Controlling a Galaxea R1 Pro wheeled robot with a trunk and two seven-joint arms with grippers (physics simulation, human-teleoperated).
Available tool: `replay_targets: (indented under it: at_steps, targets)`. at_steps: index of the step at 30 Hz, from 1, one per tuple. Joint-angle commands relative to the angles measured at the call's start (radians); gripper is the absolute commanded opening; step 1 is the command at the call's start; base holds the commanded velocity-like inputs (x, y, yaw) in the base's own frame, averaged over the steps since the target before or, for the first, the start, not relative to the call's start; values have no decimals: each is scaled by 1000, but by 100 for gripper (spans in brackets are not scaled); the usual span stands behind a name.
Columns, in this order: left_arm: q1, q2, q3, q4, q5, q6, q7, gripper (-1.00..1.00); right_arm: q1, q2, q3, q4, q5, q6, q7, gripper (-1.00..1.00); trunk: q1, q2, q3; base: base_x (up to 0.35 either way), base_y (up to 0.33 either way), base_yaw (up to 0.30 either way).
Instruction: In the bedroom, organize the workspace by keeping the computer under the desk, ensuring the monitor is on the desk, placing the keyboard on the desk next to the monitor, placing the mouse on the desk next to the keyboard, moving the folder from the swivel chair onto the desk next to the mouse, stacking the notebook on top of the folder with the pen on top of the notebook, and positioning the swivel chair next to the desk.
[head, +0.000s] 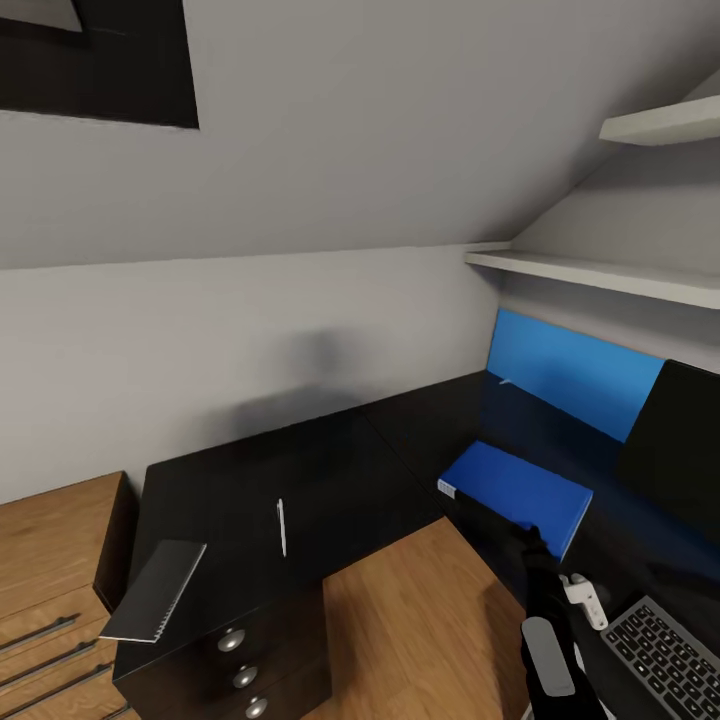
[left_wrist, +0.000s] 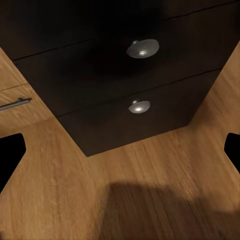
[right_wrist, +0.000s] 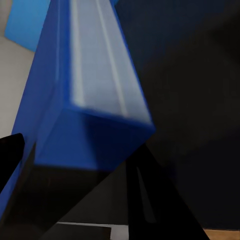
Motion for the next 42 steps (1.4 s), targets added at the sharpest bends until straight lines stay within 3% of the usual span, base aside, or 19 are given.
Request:
replay_targets:
  at_steps: [1,13,33,42]
  targets:
    - [0,0,3,0,-11,-2,9,100,-1,1,-2,0,-12,-1,6,-100,4,-8,-5,0,0,0]
    - [-1,0,2,0,-11,-2,9,100,-1,1,-3,2,-13,-1,6,-100,50,-92,-42,0,0,0]
    - [0,1,1,0,-12,-2,8,100,-1,3,-1,6,-13,-1,6,-100,50,-92,-54,1,0,-77]
    - [0,1,0,0,-12,-2,8,100,-1,3,-2,7,-13,0,6,-100,50,-92,-56,159,0,-20]
